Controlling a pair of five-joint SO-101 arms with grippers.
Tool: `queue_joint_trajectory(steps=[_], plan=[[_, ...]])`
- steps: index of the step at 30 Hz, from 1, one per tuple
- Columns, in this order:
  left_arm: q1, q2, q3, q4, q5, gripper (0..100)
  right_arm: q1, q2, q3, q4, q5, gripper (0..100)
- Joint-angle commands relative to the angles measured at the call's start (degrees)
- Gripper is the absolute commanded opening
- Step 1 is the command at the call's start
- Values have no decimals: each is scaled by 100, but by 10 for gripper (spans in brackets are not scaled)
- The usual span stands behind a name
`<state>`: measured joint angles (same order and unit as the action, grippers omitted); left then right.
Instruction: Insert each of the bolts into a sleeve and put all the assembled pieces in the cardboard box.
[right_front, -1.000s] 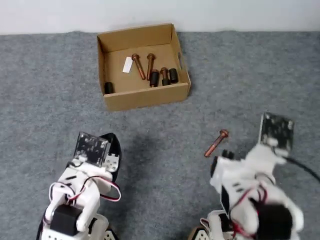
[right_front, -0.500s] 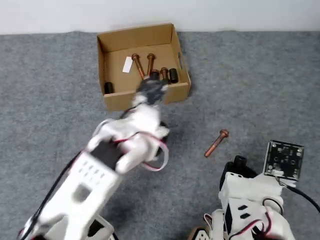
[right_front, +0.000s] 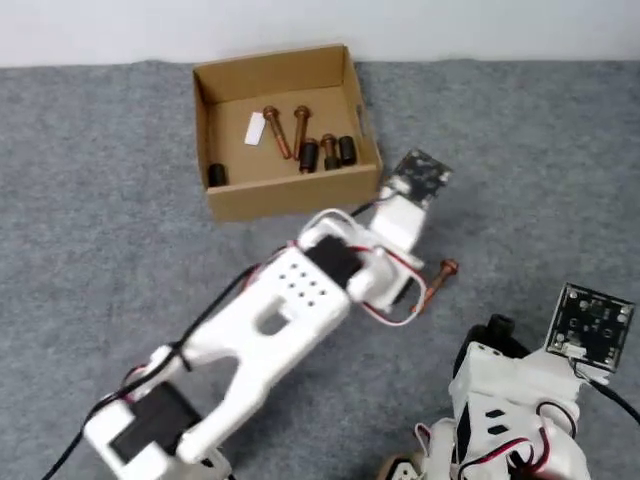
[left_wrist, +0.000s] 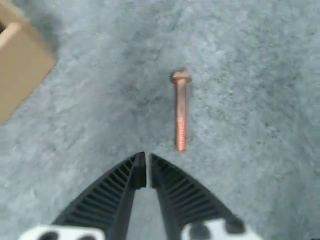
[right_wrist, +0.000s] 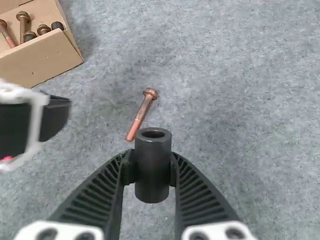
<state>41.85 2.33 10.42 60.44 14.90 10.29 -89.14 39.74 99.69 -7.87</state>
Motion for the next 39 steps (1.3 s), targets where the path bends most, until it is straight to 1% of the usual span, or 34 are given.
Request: queue_joint_trajectory(steps=[1,4,14,26,33,37,39], plan=[[26,545,-725,9,88,133,84,-4,-26,-92,44,8],[26,1064,-1156,18,88,171,84,-4,-26,-92,44,8],[360,2356,-2273,-9,79,173,84,-4,26,-136,44,8],[53,4211,-3969,35,62,173,84,-4,35,-145,44,8],[97,4844,-5033,730,62,171,84,-4,35,-145,44,8],[149,5275,-5798,1301,53,168,84,-4,35,-145,35,8],[167,5495,-6202,1600,53,141,84,-4,35,-145,35,8]])
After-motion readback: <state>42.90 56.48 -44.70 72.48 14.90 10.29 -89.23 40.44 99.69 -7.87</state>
